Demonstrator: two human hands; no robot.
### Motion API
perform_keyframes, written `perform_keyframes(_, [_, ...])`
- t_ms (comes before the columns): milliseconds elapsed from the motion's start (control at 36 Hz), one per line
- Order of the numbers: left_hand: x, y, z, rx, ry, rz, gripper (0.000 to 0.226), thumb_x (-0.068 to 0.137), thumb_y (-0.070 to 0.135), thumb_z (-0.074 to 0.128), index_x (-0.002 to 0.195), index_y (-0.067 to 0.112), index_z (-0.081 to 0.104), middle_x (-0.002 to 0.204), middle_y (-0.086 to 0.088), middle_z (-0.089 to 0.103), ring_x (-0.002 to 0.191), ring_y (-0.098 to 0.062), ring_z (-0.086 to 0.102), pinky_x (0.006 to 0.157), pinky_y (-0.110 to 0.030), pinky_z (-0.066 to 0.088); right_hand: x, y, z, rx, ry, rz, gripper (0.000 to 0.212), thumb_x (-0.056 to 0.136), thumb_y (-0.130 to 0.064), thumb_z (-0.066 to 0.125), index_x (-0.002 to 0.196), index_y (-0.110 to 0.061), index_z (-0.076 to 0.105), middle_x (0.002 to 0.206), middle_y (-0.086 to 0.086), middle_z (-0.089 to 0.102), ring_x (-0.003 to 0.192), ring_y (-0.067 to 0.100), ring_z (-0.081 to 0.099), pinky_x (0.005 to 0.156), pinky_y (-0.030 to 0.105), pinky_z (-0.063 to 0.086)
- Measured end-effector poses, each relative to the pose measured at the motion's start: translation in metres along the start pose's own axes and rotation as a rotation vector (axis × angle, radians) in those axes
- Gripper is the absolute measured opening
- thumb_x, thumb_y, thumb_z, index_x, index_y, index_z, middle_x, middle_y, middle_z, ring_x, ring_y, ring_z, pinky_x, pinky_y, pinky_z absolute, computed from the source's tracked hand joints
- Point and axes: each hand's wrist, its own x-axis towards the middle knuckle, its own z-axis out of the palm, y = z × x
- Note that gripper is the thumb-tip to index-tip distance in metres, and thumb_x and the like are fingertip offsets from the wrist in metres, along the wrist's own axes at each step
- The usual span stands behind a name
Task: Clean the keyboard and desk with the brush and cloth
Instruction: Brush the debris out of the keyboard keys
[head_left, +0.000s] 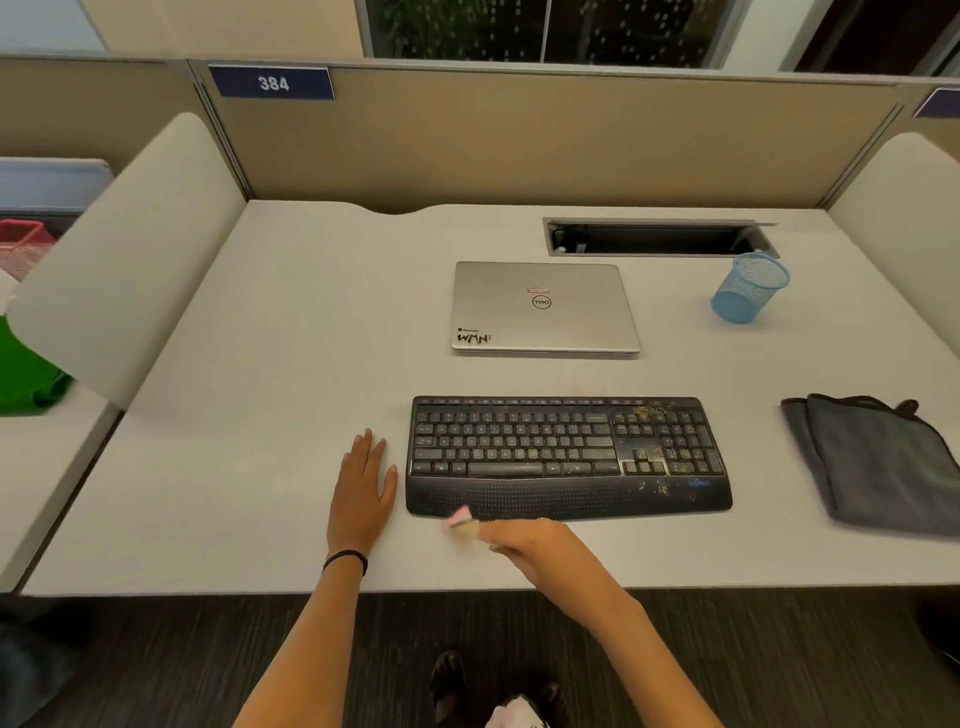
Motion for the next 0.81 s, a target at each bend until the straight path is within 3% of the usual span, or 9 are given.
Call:
perform_keyframes(83, [-0.001, 0.000, 0.000, 0.001, 0.003, -0.002, 0.062, 0.093, 0.040, 0.028, 0.147, 0.010, 0.027, 0.157, -0.004, 0.015, 0.142, -0.008, 0.003, 0.116, -0.029, 0.003, -0.010, -0.001, -0.007, 0.013, -0.017, 0.008, 0.035, 0.096, -0.020, 0.047, 0.130, -0.027, 0.052, 0.131, -0.007, 0.056, 0.119, 0.009, 0.053, 0.100, 0.019, 0.037])
perform_keyframes(167, [-0.001, -0.001, 0.001, -0.003, -0.001, -0.004, 0.062, 0.093, 0.040, 0.028, 0.147, 0.010, 0.026, 0.157, -0.003, 0.014, 0.142, -0.008, 0.002, 0.116, -0.028, 0.002, -0.016, 0.003, -0.015, 0.025, 0.083, 0.021, 0.038, 0.095, -0.020, 0.049, 0.130, -0.034, 0.051, 0.129, -0.015, 0.056, 0.115, 0.002, 0.055, 0.097, 0.018, 0.044])
perform_keyframes(278, [0.000, -0.001, 0.001, -0.003, -0.013, -0.004, 0.063, 0.093, 0.041, 0.027, 0.148, 0.011, 0.025, 0.157, -0.003, 0.013, 0.142, -0.008, 0.002, 0.117, -0.028, 0.002, -0.018, 0.016, -0.023, -0.140, 0.319, 0.096, 0.056, 0.085, -0.017, 0.064, 0.134, -0.037, 0.046, 0.104, -0.024, 0.066, 0.085, -0.010, 0.061, 0.071, 0.003, 0.043])
perform_keyframes(389, [0.000, 0.000, 0.000, -0.004, -0.008, -0.004, 0.062, 0.093, 0.040, 0.028, 0.147, 0.010, 0.026, 0.157, -0.004, 0.014, 0.143, -0.011, 0.004, 0.117, -0.030, 0.003, -0.013, 0.029, -0.028, -0.266, 0.488, 0.165, 0.047, 0.068, -0.012, 0.080, 0.113, -0.020, 0.066, 0.079, -0.013, 0.072, 0.062, -0.001, 0.065, 0.051, 0.010, 0.047])
perform_keyframes(528, [0.000, 0.000, 0.001, -0.009, -0.010, -0.004, 0.063, 0.093, 0.040, 0.028, 0.147, 0.010, 0.026, 0.157, -0.004, 0.014, 0.143, -0.012, 0.004, 0.117, -0.030, 0.003, -0.014, 0.033, -0.029, -0.225, 0.306, 0.242, 0.033, 0.089, -0.014, 0.059, 0.120, -0.024, 0.059, 0.099, -0.004, 0.072, 0.083, 0.016, 0.069, 0.063, 0.031, 0.057])
perform_keyframes(639, [0.000, -0.001, 0.002, -0.001, 0.001, 0.000, 0.062, 0.093, 0.039, 0.029, 0.147, 0.009, 0.028, 0.156, -0.004, 0.016, 0.143, -0.012, 0.006, 0.117, -0.030, 0.003, -0.019, 0.027, -0.039, -0.115, 0.163, 0.172, 0.038, 0.097, -0.020, 0.045, 0.130, -0.038, 0.050, 0.118, -0.012, 0.064, 0.102, 0.012, 0.061, 0.079, 0.031, 0.051])
perform_keyframes(694, [0.000, -0.002, 0.002, 0.003, 0.002, -0.002, 0.061, 0.093, 0.039, 0.029, 0.147, 0.009, 0.029, 0.156, -0.004, 0.016, 0.143, -0.011, 0.006, 0.117, -0.028, 0.002, -0.022, 0.018, -0.044, -0.033, 0.242, 0.138, 0.038, 0.093, -0.016, 0.054, 0.124, -0.037, 0.056, 0.111, -0.011, 0.068, 0.097, 0.012, 0.064, 0.075, 0.033, 0.053])
perform_keyframes(750, [0.000, -0.002, 0.002, 0.003, 0.001, -0.003, 0.062, 0.093, 0.039, 0.029, 0.147, 0.009, 0.028, 0.156, -0.003, 0.016, 0.144, -0.011, 0.006, 0.117, -0.028, 0.002, -0.021, 0.020, -0.041, -0.074, 0.352, 0.119, 0.040, 0.085, -0.011, 0.064, 0.119, -0.033, 0.060, 0.097, -0.009, 0.072, 0.081, 0.012, 0.068, 0.058, 0.030, 0.055])
perform_keyframes(806, [0.000, -0.002, 0.003, 0.007, -0.002, -0.004, 0.062, 0.093, 0.040, 0.029, 0.147, 0.010, 0.028, 0.157, -0.003, 0.015, 0.143, -0.010, 0.005, 0.117, -0.028, 0.002, -0.018, 0.025, -0.038, -0.147, 0.393, 0.168, 0.037, 0.086, -0.013, 0.063, 0.120, -0.027, 0.060, 0.093, -0.006, 0.073, 0.076, 0.013, 0.069, 0.056, 0.028, 0.056])
